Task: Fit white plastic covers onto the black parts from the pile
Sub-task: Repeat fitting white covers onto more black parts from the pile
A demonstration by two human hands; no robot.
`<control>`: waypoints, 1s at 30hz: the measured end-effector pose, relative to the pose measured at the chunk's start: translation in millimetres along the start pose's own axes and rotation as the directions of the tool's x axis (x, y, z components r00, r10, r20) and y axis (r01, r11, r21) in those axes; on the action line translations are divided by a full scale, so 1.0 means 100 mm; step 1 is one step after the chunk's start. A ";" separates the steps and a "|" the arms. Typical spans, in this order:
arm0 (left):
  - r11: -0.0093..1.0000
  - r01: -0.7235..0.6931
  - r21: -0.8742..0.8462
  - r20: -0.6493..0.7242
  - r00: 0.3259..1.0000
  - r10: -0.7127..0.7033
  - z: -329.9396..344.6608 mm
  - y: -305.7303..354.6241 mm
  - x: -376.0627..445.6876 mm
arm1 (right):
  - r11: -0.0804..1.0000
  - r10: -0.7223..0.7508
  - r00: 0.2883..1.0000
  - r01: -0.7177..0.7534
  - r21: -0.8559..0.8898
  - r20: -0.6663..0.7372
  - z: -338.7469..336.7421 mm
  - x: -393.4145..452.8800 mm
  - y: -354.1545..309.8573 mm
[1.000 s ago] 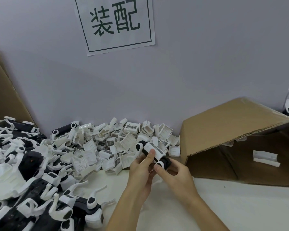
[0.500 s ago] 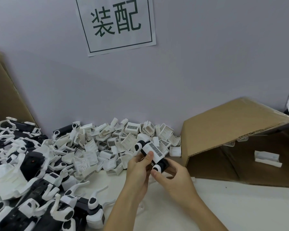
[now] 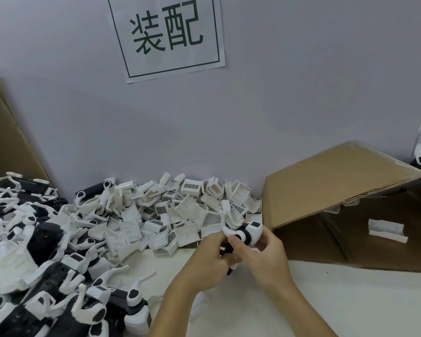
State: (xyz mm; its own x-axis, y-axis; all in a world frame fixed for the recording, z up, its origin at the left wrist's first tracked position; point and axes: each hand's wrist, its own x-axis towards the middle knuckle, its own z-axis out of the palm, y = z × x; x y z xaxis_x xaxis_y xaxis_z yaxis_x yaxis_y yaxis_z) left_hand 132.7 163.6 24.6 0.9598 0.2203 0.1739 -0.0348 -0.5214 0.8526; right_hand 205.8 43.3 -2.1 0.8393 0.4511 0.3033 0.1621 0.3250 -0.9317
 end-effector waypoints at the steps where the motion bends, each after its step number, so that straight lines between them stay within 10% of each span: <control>1: 1.000 -0.001 0.013 0.000 1.000 0.001 0.00 -0.01 0.00 | 1.000 0.004 1.000 -0.004 -0.008 -0.003 0.00 0.00 0.00; 12: 0.999 -0.042 -0.008 -0.020 0.999 0.042 0.11 -0.05 -0.02 | 0.998 0.033 0.986 -0.043 -0.056 -0.164 0.02 0.03 0.06; 19: 0.974 -0.006 -0.227 -0.389 0.918 -0.085 0.15 0.02 0.06 | 0.999 0.048 0.998 -0.046 0.029 -0.051 0.02 -0.01 0.03; 24: 0.766 -0.021 -0.643 -0.537 0.725 -0.431 -0.09 0.01 0.10 | 0.997 0.082 0.992 -0.081 0.014 -0.099 -0.02 -0.01 0.09; 28: 0.398 -0.149 -0.905 -0.343 0.810 -0.476 -0.16 0.09 0.05 | 0.996 0.093 0.990 -0.094 -0.006 -0.110 -0.04 -0.01 0.12; 30: 0.422 -0.136 -0.896 -0.323 0.852 -0.411 -0.16 0.13 0.04 | 0.995 0.101 0.988 -0.103 -0.007 -0.115 -0.04 0.00 0.12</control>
State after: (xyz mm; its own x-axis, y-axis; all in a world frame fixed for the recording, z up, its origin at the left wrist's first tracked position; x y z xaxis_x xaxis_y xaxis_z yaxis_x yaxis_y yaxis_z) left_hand 131.5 170.5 44.0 0.7425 0.6684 -0.0430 -0.3950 0.4887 0.7779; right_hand 209.7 43.9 -14.3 0.9054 0.3832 0.1824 0.0784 0.2714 -0.9593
